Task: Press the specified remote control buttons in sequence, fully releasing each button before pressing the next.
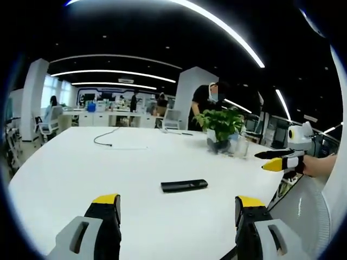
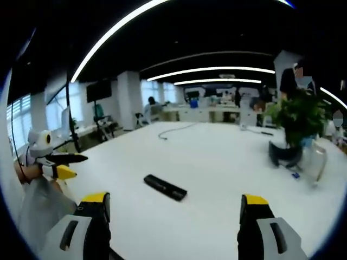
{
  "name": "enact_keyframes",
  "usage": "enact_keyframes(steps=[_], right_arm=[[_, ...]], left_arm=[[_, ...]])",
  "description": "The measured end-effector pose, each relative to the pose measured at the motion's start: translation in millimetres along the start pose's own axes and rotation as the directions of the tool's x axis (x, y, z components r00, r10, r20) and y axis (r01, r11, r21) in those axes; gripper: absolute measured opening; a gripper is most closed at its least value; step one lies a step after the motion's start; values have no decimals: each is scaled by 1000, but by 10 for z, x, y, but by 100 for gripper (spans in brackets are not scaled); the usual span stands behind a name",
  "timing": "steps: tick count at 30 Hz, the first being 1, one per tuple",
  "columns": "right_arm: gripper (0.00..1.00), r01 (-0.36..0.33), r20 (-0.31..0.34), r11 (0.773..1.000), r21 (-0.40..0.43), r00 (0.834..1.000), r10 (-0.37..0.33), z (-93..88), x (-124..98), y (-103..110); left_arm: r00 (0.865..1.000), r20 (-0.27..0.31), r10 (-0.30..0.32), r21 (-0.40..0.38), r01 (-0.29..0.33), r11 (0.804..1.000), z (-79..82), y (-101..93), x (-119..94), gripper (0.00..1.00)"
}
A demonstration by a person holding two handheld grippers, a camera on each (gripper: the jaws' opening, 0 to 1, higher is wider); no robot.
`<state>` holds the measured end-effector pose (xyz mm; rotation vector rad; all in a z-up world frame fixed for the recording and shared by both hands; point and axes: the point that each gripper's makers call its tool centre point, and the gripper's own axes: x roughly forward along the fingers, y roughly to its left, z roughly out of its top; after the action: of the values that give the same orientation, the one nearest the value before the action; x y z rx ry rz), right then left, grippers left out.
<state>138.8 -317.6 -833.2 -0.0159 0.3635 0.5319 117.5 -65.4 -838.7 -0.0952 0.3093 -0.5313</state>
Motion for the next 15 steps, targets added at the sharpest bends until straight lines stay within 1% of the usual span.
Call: enact_keyframes(steps=[3, 4, 5, 6, 9, 13, 15], right_arm=[[99, 19, 12, 999, 35, 1000, -20, -27, 1, -49], [98, 23, 4, 999, 35, 1000, -23, -47, 12, -60], [97, 21, -27, 1000, 10, 999, -21, -99, 12, -69], [96, 18, -30, 1000, -1, 999, -18, -105, 11, -66], [96, 18, -15, 1000, 14, 1000, -18, -79, 0, -55], [95, 44, -16, 999, -13, 999, -44, -72, -7, -94], [95, 37, 0, 999, -12, 999, -37, -41, -16, -78]], left_arm=[[1000, 3, 3, -5, -3, 1000, 3, 9, -1, 90], [1000, 1, 1, -6, -1, 1000, -2, 4, 1, 90], [1000, -4, -1, -6, 1, 1000, -10, -3, 6, 90], [1000, -12, -6, -6, 6, 1000, -26, -17, 15, 90], [1000, -25, 0, 10, 1, 1000, -48, -15, 22, 89], [1000, 1, 9, 2, -9, 1000, 4, 4, 10, 89], [1000, 10, 16, 7, -16, 1000, 19, 17, 5, 89]])
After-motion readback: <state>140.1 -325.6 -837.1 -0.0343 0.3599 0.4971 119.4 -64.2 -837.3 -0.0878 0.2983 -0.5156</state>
